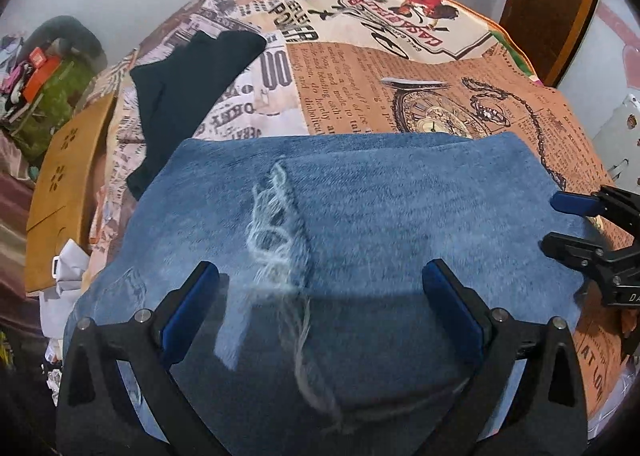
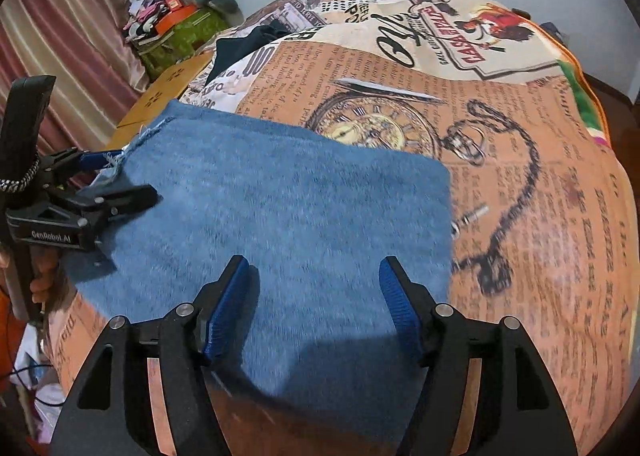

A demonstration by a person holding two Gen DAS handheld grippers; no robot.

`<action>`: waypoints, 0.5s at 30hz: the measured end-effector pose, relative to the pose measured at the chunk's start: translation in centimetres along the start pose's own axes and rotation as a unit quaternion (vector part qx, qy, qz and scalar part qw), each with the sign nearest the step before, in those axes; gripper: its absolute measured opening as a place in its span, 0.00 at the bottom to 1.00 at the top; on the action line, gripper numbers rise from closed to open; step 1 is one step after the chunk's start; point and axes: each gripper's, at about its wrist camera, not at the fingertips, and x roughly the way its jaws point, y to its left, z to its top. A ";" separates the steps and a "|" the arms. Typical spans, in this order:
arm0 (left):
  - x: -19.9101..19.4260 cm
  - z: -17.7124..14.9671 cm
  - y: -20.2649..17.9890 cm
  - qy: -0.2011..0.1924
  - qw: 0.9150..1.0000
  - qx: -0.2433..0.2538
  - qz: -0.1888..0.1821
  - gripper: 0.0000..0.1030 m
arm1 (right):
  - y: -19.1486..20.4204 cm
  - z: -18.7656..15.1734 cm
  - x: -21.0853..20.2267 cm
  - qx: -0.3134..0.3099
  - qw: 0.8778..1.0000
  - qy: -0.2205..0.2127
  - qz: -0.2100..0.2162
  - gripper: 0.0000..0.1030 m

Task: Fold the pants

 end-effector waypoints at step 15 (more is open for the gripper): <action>-4.9 -4.0 2.2 -0.051 0.997 -0.052 0.018 1.00 | 1.3 -0.3 -3.5 -0.027 0.999 -0.015 -0.035 0.62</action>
